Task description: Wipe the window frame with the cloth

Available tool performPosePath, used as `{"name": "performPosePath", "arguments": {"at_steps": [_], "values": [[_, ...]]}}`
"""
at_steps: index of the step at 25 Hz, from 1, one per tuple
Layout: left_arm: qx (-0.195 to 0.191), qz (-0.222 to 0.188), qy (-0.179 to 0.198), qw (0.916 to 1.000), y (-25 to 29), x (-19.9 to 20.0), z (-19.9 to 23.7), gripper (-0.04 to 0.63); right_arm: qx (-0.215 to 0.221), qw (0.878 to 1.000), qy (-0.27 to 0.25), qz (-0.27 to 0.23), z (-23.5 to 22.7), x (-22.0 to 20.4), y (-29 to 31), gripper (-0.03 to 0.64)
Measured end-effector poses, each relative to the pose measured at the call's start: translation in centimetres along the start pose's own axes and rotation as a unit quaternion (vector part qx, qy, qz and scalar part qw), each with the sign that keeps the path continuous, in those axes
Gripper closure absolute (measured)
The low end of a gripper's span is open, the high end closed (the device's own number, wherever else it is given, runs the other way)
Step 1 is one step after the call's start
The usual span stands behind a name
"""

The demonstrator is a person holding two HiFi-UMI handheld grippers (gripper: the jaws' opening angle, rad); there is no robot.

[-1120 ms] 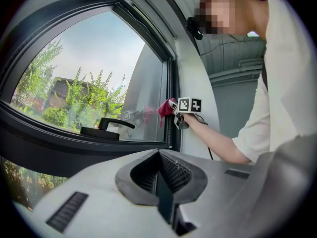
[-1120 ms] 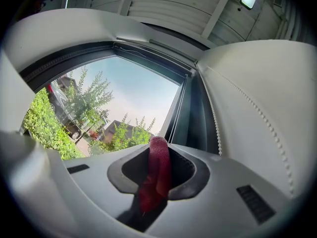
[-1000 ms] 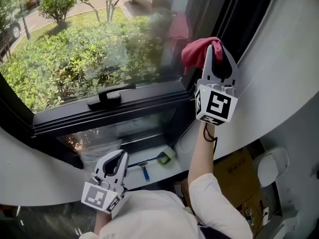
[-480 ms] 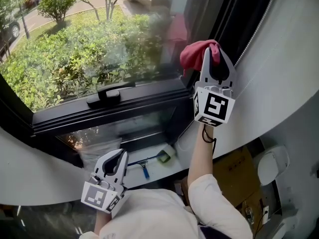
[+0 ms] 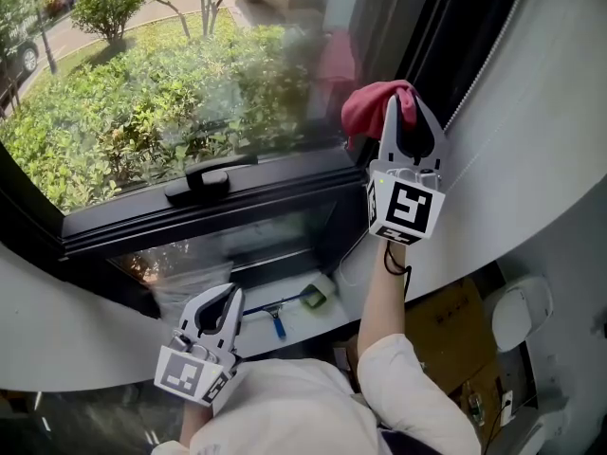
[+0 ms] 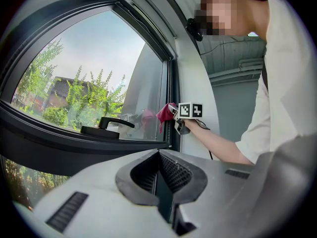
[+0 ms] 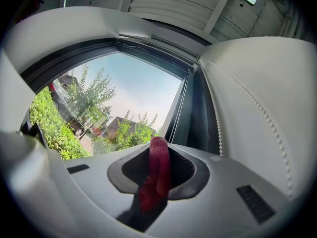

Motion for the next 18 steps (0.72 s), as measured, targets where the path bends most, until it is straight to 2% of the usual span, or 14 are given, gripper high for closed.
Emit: {"name": "performPosePath", "arguments": {"at_steps": [18], "values": [[-0.008,0.005,-0.001,1.0000,0.7,0.0,-0.3,0.584,0.012,1.000,-0.003,0.021,0.9,-2.1,-1.4,0.525]]}}
Point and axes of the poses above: the fingertips, and each gripper's own axes: y forward along the fingers, z to its left, x out of its top, the point moved 3 cm from there along -y, backward along the fingers, and after that the axes turned 6 degrees about -x, right-handed, at the moved point
